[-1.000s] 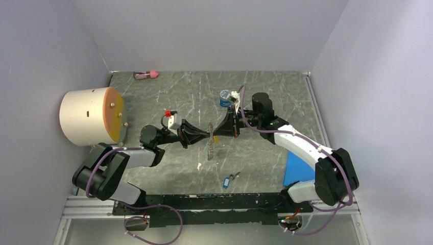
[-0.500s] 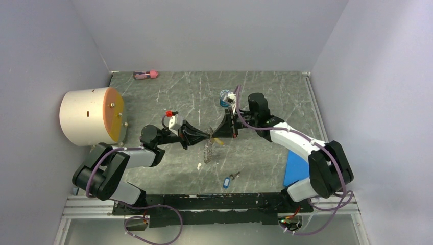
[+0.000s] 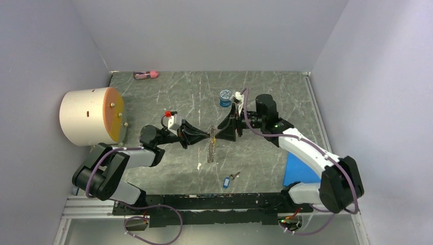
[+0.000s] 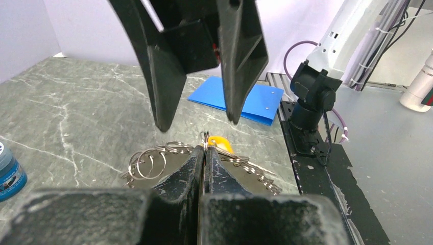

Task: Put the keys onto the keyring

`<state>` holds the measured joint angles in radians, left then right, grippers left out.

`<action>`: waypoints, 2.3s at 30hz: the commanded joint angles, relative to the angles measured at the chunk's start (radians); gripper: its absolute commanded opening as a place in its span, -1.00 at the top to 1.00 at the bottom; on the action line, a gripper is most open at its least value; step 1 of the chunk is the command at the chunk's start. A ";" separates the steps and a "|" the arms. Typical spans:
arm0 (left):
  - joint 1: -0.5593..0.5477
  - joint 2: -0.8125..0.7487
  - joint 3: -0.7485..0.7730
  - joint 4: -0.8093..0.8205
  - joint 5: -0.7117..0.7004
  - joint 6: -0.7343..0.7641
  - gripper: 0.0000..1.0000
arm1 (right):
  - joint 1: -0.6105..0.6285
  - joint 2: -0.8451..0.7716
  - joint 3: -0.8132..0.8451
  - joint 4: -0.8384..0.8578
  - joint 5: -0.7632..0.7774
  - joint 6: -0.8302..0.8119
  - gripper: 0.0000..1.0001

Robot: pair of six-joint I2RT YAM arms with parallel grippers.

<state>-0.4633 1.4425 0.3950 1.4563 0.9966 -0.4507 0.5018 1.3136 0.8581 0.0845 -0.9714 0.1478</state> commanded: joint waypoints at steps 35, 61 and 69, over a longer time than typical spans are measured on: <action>0.003 -0.023 0.047 0.096 0.002 -0.019 0.95 | 0.052 0.082 0.053 0.243 -0.121 0.089 0.57; 0.004 -0.002 0.050 0.097 -0.011 -0.032 0.95 | 0.052 -0.015 0.053 0.159 -0.098 0.003 0.10; 0.004 -0.009 0.049 0.096 -0.004 -0.032 0.95 | 0.053 0.044 0.054 0.250 -0.171 0.080 0.36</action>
<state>-0.4557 1.4422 0.4107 1.4651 0.9974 -0.4904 0.5507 1.3399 0.8856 0.2455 -1.0836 0.1928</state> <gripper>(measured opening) 0.030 0.323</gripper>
